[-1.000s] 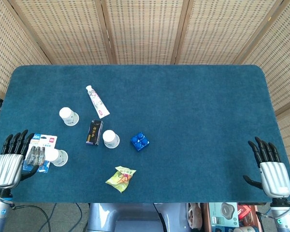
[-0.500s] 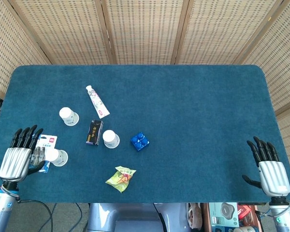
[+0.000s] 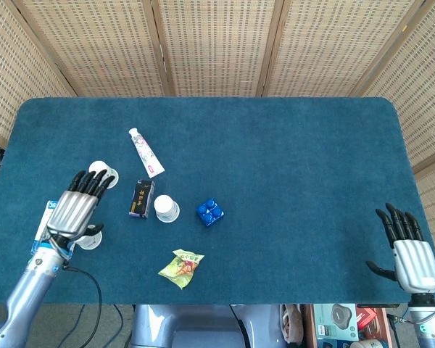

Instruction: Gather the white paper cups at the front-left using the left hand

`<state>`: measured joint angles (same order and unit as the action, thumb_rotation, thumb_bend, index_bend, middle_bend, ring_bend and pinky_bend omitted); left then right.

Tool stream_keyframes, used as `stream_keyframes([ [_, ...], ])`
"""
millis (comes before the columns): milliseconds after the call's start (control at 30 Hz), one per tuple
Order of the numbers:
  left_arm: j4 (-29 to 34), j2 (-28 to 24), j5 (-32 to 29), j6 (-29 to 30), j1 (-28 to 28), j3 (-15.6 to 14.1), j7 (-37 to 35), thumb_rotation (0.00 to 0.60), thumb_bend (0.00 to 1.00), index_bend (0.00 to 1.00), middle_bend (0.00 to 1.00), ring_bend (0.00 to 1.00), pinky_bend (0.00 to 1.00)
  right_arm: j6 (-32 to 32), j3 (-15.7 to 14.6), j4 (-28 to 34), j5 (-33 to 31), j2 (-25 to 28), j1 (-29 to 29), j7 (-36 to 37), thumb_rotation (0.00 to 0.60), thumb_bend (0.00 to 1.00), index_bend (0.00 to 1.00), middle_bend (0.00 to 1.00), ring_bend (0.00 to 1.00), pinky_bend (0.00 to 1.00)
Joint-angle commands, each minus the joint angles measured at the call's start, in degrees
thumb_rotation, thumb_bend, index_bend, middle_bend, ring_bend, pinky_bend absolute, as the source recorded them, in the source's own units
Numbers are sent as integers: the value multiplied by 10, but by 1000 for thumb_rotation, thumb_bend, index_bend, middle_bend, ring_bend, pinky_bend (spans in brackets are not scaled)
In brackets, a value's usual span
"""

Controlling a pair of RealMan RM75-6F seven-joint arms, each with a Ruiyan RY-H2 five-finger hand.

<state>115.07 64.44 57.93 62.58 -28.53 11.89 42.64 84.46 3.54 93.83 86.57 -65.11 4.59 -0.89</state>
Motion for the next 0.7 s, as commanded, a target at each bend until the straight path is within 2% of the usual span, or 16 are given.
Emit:
stream_keyframes([
  [33,13,19,-69,-19,-52,18,52,600,230,110,0,0,0,-2,0,-1,-1,1,0,4,600,144,0,0,0,0],
  [233,-15,70,-186,-12,-129,19,138,600,230,134,0,0,0,-3,0,-3,-1,6,1,23,600,144,0,0,0,0],
  [400,-38,112,-263,8,-179,16,176,600,230,135,0,0,0,-8,0,-5,-3,8,2,37,600,144,0,0,0,0],
  [533,-71,146,-312,8,-216,14,194,600,230,135,0,0,0,-10,-1,-4,0,10,3,46,600,144,0,0,0,0],
  [700,-96,184,-340,17,-253,9,209,600,229,135,0,0,0,-16,-2,-7,0,10,6,54,600,144,0,0,0,0],
])
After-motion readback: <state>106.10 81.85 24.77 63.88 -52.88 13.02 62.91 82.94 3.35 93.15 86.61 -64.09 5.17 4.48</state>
